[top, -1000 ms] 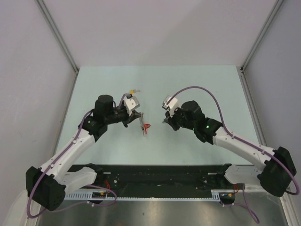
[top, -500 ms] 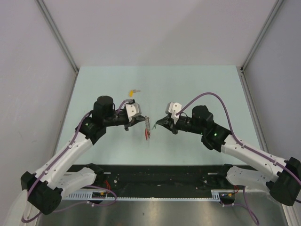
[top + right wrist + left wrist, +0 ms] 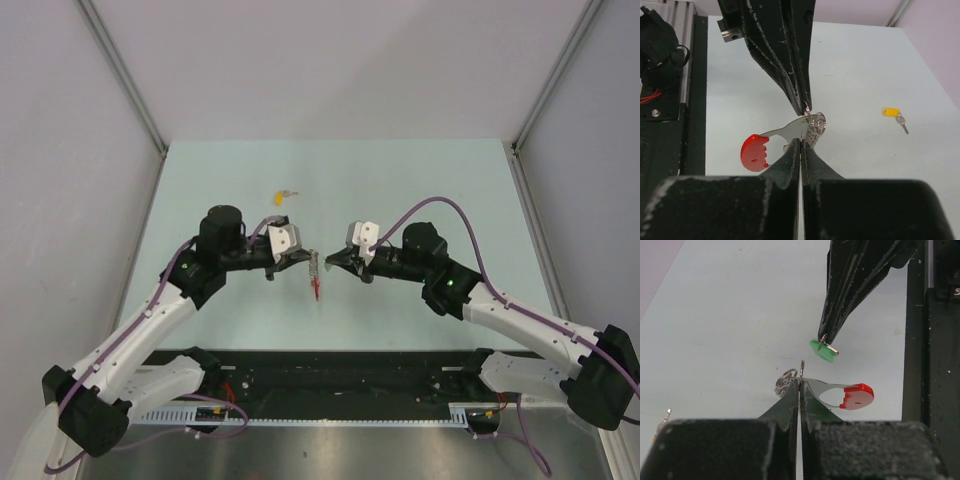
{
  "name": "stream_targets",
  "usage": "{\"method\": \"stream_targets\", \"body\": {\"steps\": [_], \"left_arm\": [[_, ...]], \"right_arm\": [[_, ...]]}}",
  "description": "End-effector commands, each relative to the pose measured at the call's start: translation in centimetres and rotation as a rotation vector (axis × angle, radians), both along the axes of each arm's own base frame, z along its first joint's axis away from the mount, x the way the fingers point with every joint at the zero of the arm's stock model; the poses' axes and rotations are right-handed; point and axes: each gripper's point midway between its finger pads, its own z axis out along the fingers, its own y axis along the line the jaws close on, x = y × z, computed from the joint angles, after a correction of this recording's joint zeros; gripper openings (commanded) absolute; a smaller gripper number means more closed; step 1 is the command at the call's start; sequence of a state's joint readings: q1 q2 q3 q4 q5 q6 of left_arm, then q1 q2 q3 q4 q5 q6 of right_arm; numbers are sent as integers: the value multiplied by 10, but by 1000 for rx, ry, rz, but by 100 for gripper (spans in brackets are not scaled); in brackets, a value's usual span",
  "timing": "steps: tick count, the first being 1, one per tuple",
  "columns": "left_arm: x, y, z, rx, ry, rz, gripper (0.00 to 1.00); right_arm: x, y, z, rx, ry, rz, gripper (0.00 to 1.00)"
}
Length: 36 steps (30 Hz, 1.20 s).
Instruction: Put the keys on the keyring
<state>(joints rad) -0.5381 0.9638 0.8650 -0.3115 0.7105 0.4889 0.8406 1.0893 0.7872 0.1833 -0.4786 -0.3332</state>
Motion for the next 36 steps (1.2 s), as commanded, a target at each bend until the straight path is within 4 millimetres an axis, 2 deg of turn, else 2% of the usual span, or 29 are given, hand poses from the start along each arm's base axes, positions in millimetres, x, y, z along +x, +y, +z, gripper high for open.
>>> {"method": "stream_targets", "body": {"steps": [1, 13, 20, 36], "left_arm": [[-8, -6, 4, -2, -54, -71, 0], [-11, -15, -15, 51, -31, -94, 0], [-11, -16, -16, 63, -46, -83, 0], [-15, -19, -18, 73, -45, -92, 0]], "right_arm": [[7, -3, 6, -9, -58, -39, 0], [0, -5, -10, -72, -52, -100, 0], [-4, -9, -3, -70, -76, -114, 0], [-8, -7, -3, -90, -113, -128, 0]]}}
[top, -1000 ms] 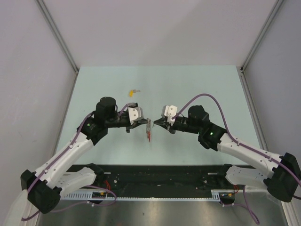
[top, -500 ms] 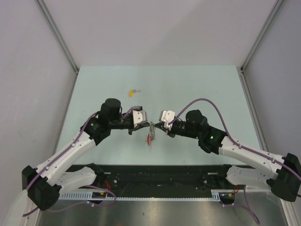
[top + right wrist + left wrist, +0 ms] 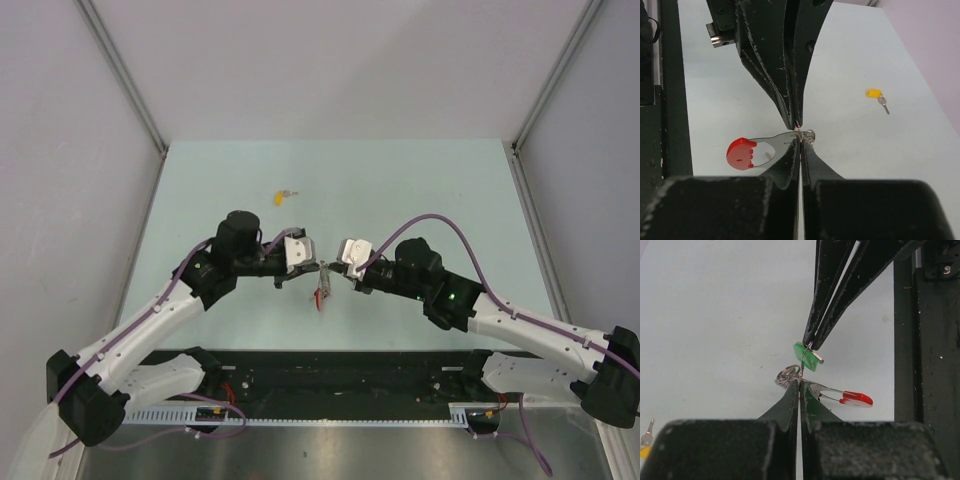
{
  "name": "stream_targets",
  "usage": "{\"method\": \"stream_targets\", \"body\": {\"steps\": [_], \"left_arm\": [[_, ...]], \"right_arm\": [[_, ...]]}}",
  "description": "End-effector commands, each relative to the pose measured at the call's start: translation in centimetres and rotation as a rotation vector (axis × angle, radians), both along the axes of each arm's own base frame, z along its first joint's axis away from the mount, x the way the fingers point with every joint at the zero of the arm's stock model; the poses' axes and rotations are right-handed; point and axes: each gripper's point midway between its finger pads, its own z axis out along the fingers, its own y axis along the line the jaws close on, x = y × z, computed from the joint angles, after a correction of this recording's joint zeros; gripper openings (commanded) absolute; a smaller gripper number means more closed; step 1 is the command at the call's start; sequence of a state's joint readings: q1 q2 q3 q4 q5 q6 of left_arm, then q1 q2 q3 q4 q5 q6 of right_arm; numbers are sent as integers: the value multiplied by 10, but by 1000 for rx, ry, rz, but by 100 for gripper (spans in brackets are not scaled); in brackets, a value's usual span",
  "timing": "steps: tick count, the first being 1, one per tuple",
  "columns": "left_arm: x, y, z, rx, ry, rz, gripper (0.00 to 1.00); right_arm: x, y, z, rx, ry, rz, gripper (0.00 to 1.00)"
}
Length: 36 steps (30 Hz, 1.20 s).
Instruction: Put the keys on the keyring
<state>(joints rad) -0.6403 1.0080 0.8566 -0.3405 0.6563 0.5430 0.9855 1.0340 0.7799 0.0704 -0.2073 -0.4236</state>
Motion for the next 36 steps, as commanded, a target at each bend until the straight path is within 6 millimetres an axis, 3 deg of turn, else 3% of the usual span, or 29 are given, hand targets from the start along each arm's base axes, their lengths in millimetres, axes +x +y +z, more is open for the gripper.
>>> {"method": "stream_targets", "body": {"steps": [1, 36], "left_arm": [[0, -2, 5, -5, -49, -20, 0], [-5, -3, 6, -6, -52, -43, 0]], "right_arm": [[2, -2, 6, 5, -39, -15, 0], [-4, 0, -1, -33, -51, 15, 0]]}}
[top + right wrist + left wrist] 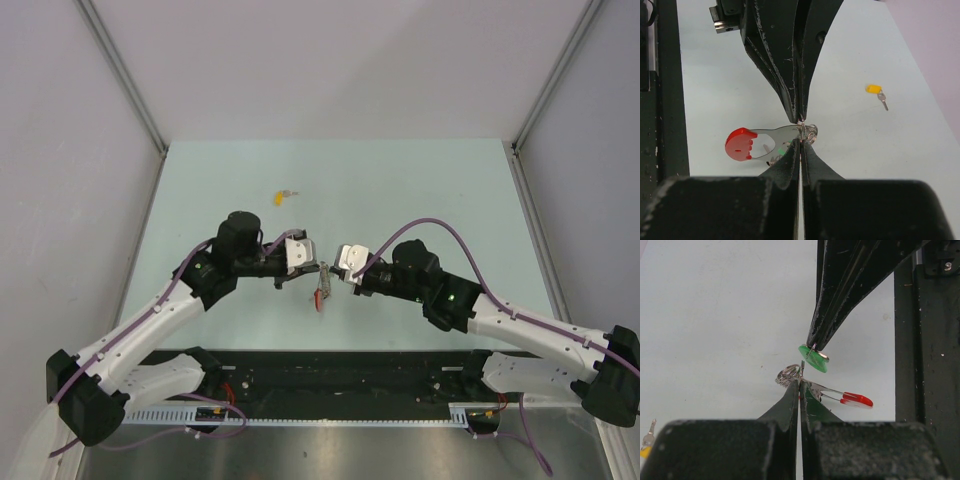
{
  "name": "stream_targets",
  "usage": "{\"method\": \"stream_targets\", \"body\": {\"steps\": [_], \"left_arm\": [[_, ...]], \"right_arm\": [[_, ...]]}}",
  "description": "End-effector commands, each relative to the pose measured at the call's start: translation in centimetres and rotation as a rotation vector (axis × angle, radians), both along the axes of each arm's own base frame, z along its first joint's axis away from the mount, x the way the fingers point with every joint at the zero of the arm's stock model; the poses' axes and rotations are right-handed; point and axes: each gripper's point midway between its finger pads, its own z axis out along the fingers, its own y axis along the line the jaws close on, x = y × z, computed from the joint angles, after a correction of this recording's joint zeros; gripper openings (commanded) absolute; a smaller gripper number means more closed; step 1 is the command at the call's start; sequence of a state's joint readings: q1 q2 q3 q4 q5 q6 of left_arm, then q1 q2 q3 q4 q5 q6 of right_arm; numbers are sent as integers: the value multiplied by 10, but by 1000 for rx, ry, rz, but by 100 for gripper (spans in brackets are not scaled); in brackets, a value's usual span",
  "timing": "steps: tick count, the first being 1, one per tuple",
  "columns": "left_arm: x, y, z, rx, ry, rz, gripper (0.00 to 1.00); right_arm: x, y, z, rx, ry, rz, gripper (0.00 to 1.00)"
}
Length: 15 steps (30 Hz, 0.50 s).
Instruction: Put the keys on the keyring
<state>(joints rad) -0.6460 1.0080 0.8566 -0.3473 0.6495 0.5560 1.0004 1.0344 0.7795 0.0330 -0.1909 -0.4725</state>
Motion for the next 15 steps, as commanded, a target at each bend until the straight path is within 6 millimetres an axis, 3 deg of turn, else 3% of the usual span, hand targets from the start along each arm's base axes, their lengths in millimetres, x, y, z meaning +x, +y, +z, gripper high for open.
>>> {"method": "stream_targets", "body": {"steps": [1, 15], "left_arm": [[-5, -3, 8, -17, -47, -40, 0], [-7, -4, 7, -14, -44, -52, 0]], "right_arm": [[-2, 2, 6, 16, -23, 9, 0], [-1, 3, 4, 13, -19, 7, 0]]}}
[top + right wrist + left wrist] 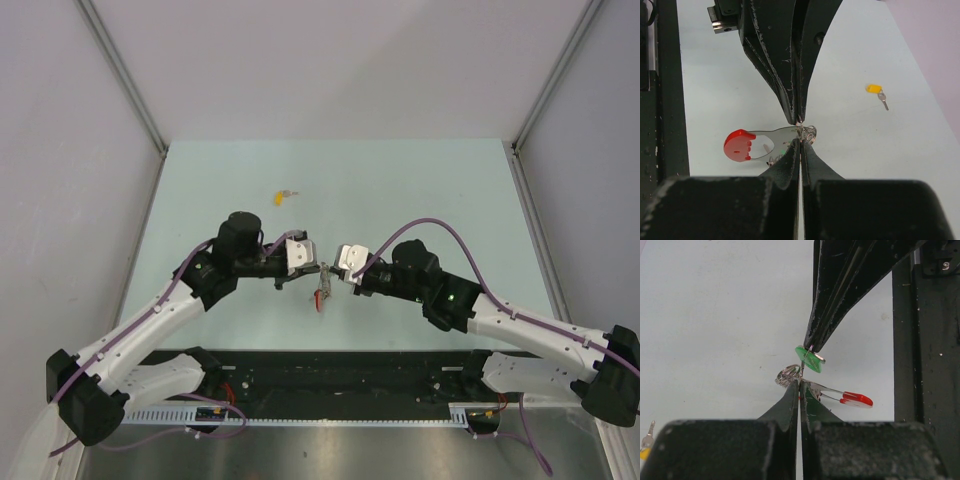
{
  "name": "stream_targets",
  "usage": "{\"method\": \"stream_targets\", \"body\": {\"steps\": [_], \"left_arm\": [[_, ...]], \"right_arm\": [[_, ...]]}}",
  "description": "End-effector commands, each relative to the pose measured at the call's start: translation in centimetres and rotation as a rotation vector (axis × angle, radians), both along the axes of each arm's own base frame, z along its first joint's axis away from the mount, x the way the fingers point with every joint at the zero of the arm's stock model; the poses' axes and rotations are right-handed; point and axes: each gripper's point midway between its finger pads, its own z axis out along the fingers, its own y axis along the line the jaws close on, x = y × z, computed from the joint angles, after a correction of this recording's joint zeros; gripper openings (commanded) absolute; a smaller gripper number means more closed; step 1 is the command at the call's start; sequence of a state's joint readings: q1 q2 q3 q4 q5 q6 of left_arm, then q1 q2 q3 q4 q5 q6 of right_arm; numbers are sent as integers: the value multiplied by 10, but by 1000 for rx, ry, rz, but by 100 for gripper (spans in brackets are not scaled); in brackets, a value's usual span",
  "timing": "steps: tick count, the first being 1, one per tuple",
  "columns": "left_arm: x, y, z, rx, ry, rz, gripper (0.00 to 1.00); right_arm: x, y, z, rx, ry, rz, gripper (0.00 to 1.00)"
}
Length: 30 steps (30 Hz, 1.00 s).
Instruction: Put the keys on the keyring
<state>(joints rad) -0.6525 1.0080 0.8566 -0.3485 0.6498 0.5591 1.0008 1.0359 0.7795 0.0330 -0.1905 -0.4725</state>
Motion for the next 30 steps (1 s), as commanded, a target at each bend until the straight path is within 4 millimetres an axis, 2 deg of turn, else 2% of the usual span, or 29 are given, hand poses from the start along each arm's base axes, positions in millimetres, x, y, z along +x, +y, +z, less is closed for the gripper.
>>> {"method": "stream_targets", "body": {"steps": [1, 30], "left_arm": [[-6, -3, 7, -15, -42, -48, 0], [-1, -3, 3, -1, -36, -27, 0]], "right_arm": [[-1, 3, 4, 12, -18, 7, 0], [-6, 1, 10, 23, -22, 24, 0]]}}
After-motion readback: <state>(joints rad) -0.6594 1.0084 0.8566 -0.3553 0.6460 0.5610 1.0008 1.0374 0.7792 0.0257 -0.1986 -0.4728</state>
